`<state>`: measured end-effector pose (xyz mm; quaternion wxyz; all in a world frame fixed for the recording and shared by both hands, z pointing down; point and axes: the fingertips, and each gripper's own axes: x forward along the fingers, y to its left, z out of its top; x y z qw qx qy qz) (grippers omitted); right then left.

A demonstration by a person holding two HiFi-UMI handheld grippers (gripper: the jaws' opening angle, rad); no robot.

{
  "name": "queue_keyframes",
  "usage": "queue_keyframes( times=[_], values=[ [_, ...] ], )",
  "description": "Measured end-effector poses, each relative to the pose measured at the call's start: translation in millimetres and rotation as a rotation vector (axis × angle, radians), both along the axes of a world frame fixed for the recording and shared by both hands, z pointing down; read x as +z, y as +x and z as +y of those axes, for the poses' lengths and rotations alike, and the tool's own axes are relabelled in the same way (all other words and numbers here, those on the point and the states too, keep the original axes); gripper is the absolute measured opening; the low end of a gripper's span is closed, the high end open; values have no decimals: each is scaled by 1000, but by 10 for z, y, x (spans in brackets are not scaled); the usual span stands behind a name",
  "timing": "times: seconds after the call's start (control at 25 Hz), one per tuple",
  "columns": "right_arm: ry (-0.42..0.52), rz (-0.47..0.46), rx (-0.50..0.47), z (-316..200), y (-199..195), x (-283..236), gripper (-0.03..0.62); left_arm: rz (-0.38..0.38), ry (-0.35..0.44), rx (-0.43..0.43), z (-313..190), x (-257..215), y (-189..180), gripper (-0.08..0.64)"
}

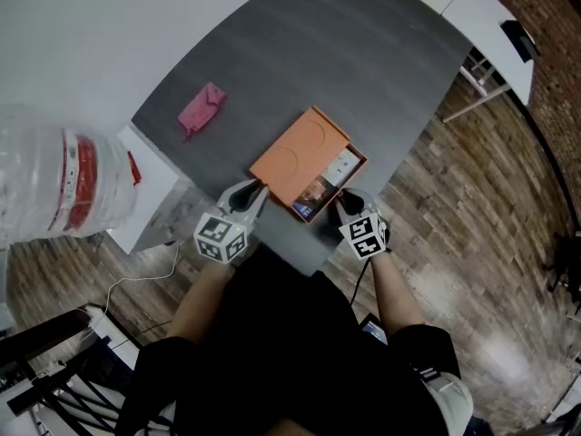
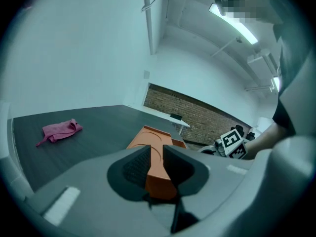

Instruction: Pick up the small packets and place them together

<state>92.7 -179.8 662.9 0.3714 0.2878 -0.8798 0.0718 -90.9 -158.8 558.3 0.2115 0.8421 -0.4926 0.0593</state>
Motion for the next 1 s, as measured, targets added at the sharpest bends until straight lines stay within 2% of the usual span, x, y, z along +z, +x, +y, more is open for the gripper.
queue_keyframes(
  times=[1.0],
  values=[
    [-18, 11, 58, 208, 410, 56, 78, -4, -3, 57, 27, 52, 346, 75]
  ],
)
